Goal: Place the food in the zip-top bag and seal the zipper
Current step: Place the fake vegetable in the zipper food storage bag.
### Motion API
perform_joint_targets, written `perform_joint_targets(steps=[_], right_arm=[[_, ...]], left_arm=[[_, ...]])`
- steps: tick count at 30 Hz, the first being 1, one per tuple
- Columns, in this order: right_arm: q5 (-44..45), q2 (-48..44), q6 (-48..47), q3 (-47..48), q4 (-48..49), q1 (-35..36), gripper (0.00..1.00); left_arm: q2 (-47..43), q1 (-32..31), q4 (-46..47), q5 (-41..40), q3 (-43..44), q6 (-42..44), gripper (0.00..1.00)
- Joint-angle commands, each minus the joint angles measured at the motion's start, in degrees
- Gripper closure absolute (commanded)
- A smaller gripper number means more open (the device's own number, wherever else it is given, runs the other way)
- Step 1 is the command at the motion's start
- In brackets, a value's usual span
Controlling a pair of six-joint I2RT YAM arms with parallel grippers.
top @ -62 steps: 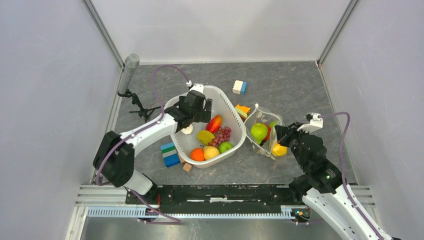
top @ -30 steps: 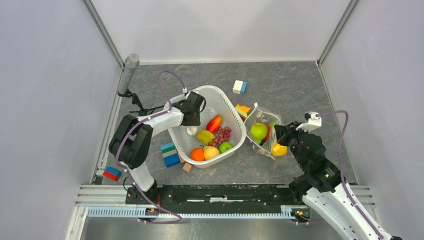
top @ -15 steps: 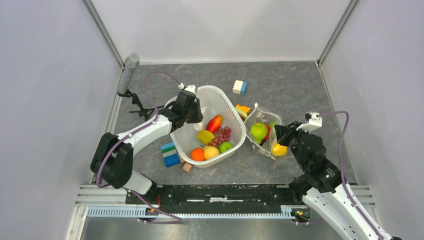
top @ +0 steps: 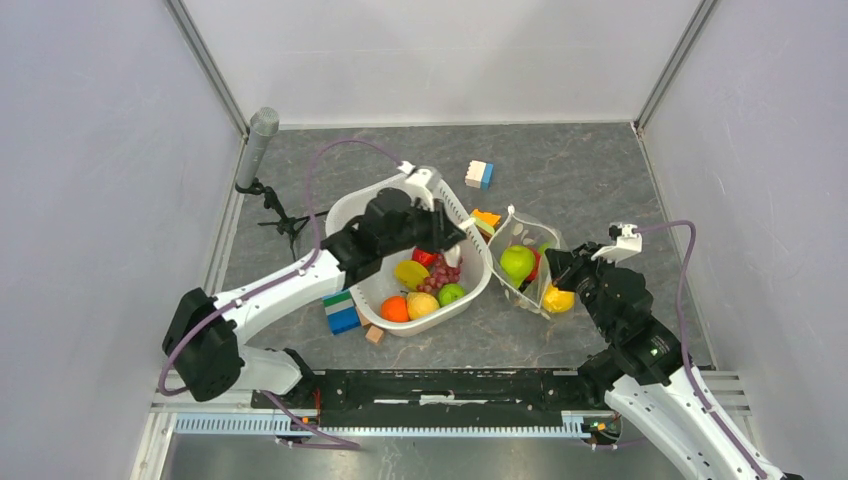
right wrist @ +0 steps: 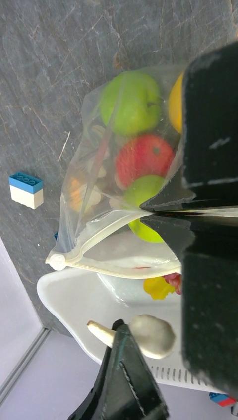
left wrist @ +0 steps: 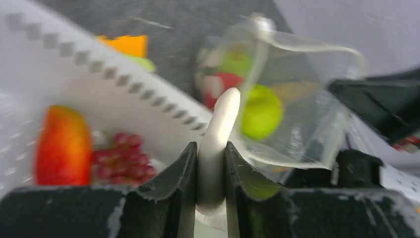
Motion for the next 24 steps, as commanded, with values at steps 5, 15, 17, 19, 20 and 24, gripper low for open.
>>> perform_joint_targets(steps=[5, 15, 17, 19, 20, 24], right_arm=[[-2.7, -0.14, 1.15, 0.43, 2.8, 0.16, 0.91], [-7.94, -0.44, 0.58, 0.42, 6.44, 0.11, 0.91], [-8.57, -0.47, 0.23, 0.91, 6.97, 0.12, 0.91], [-8.73, -0.53, -0.05, 1.22, 7.02, 0.12, 0.91], [-8.72, -0.54, -0.08, 1.23, 7.1, 0.12, 0.91], [-10.24, -0.5, -0.32, 0.79, 8.39, 0.12, 0.91]], left_arm=[[3.08, -10.32, 6.73, 6.65, 9.78, 5.79, 0.71], [12.32, -12.21, 11.42, 8.55, 13.35, 1.08, 0.71], [14.24, -12.61, 11.37, 8.07, 14.44, 0.05, 0.7], [15.94, -12.83, 10.58, 6.93, 15.67, -0.63, 0.7], [16.82, -12.83, 9.64, 6.27, 16.54, -1.13, 0.7], [20.0, -12.87, 6.12, 4.55, 20.31, -3.52, 0.7]])
